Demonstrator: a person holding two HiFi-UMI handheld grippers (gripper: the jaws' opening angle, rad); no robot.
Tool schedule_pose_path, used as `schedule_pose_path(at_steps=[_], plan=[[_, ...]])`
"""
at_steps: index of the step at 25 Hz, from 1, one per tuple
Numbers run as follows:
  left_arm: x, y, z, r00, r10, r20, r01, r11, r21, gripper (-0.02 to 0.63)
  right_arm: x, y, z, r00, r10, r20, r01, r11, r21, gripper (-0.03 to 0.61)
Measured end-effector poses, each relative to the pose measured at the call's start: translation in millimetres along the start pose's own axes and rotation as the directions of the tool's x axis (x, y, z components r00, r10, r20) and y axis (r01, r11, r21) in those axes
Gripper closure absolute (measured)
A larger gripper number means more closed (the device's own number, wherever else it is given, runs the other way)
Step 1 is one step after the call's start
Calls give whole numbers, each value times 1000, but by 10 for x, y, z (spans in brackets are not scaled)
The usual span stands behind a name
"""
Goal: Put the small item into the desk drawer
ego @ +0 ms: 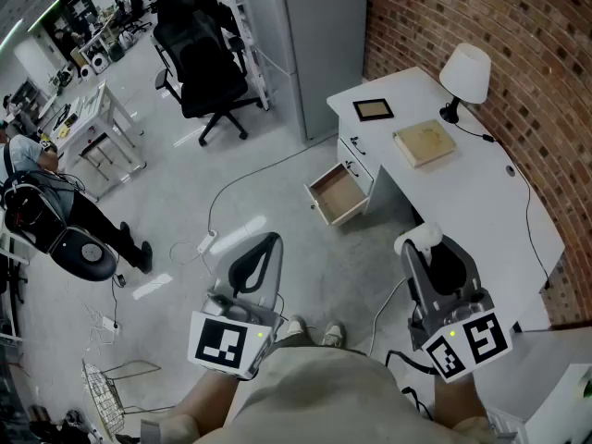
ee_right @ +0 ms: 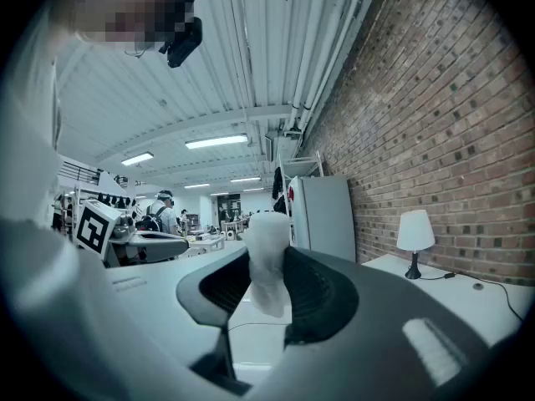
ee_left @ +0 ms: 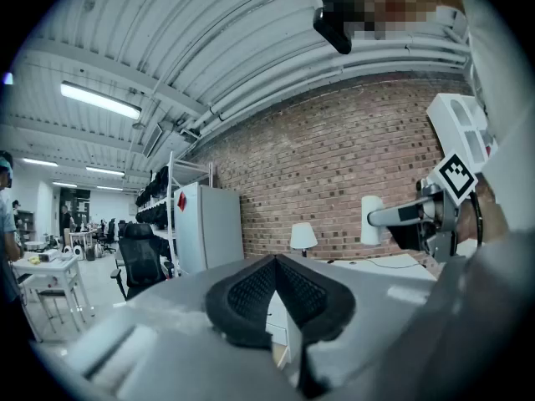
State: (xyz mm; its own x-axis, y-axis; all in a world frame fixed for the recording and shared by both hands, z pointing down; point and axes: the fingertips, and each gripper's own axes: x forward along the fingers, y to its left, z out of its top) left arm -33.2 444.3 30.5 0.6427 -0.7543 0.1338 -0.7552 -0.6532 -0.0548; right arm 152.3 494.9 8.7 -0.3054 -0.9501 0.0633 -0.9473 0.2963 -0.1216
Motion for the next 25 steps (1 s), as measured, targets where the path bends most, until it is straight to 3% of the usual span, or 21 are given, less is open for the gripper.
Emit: schedule_pose_path(at_steps=[8, 13, 25], plan=[[95, -42, 11, 1000, -8, 0, 8, 999, 49, 611, -5, -127, -60, 1000, -8, -11, 8, 1000, 18, 454], [140, -116, 7, 1000, -10, -9, 10, 1000, 12, 611, -17, -156, -94, 1000, 5, -19, -4, 999, 41, 454], [369, 22, -1, 1000, -10, 20, 9, 999, 34, 611, 258, -261, -268, 998, 26, -57, -24, 999, 40, 454]])
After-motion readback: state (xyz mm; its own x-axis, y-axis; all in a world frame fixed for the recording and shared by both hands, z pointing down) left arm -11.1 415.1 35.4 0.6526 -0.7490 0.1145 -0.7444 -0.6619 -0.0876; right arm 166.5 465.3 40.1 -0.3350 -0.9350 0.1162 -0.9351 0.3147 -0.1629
